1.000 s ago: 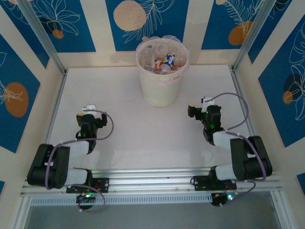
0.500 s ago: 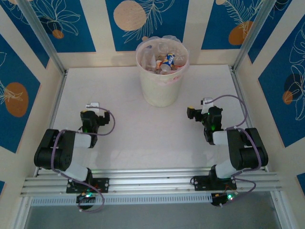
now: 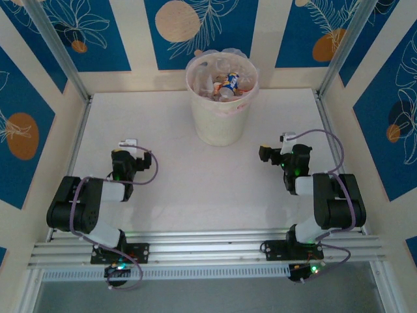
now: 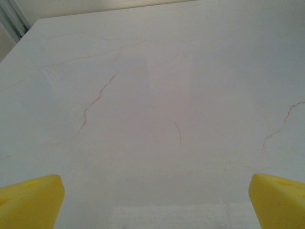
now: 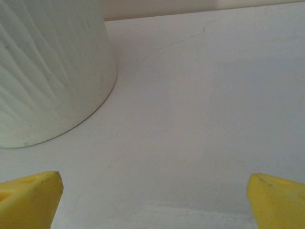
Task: Put the plastic bottles in the bin
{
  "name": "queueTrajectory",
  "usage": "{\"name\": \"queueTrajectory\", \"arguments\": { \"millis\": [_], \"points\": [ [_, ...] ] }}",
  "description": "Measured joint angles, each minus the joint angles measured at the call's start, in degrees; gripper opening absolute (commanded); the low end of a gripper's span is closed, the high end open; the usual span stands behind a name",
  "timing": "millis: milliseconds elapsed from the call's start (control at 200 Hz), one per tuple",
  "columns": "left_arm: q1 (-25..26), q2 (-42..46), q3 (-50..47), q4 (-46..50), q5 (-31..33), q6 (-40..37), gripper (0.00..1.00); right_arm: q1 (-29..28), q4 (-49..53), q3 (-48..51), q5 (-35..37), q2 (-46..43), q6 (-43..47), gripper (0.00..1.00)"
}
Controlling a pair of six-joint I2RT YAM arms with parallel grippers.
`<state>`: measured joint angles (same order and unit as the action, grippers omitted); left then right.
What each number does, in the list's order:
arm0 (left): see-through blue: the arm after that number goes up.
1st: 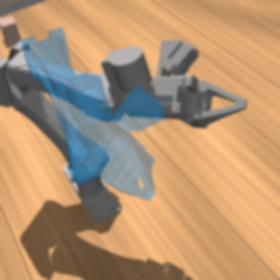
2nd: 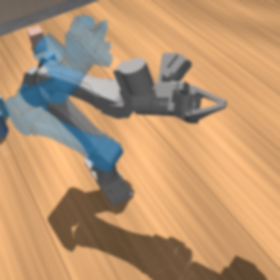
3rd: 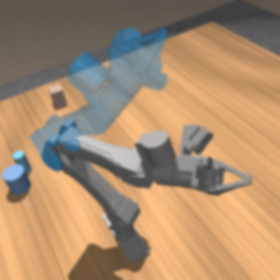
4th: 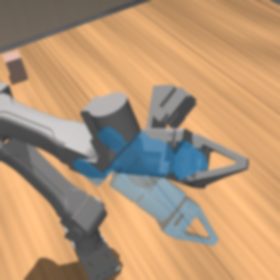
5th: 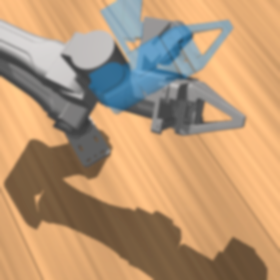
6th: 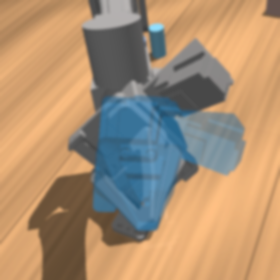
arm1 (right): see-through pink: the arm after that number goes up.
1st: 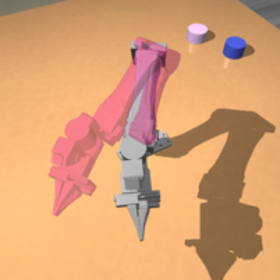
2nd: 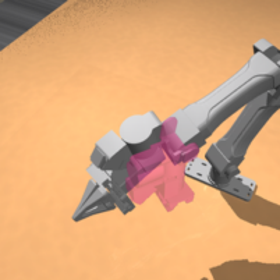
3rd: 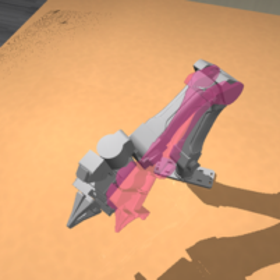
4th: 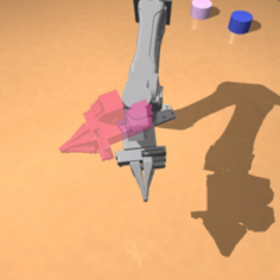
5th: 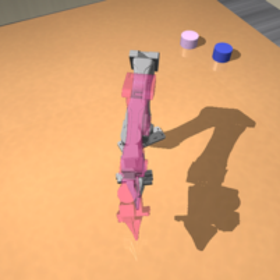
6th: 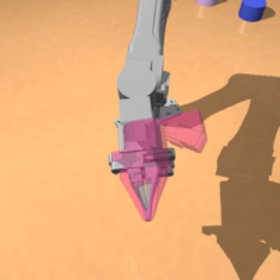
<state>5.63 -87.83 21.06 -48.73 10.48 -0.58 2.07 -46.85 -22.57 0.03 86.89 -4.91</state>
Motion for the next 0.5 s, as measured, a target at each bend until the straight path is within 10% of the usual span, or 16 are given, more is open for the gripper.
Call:
{"name": "queueTrajectory", "arguments": {
  "millis": [500],
  "points": [
    [0.0,0.0,0.0,0.0,0.0,0.0,0.99,-0.2,0.2,-0.1,-0.7,0.0,0.0,0.99]
  ]
}}
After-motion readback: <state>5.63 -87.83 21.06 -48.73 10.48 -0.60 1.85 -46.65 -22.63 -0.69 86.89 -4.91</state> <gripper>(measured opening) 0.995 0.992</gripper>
